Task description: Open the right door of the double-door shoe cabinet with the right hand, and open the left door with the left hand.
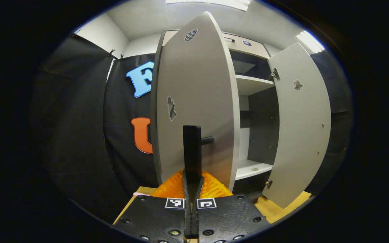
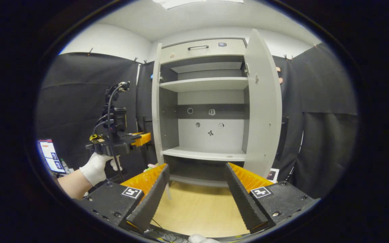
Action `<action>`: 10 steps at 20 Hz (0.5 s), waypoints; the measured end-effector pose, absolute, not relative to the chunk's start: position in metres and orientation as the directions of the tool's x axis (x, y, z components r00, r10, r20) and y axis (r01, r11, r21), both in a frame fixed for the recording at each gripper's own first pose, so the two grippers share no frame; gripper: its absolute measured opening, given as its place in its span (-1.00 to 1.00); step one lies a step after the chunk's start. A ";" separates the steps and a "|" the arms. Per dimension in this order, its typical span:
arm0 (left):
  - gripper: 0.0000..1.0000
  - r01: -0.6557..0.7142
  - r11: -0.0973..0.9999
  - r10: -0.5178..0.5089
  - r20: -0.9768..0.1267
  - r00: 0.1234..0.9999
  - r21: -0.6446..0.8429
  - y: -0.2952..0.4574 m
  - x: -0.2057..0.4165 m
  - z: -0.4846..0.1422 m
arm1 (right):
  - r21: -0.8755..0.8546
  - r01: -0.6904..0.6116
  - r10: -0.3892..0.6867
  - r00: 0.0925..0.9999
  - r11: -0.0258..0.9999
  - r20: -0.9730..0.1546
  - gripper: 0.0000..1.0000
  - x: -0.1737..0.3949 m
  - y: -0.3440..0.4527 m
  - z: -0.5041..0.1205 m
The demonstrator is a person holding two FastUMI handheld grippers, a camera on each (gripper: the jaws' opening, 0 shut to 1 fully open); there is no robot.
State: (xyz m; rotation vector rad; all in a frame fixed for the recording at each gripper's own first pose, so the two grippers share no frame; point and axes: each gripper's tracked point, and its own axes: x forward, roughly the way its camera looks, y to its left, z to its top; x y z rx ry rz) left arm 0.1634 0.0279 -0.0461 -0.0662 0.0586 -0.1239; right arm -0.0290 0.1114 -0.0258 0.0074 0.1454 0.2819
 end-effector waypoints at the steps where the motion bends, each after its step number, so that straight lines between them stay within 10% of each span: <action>1: -1.00 0.113 0.992 -0.116 -0.051 0.992 -0.061 0.033 0.161 -0.046 | 0.028 -0.282 0.283 0.949 0.959 -0.142 1.00 -0.030 0.114 -0.027; 10: -1.00 0.081 0.995 -0.084 -0.058 0.995 -0.052 0.079 0.151 -0.053 | 0.026 -0.308 0.308 0.940 0.951 -0.145 1.00 -0.035 0.133 -0.029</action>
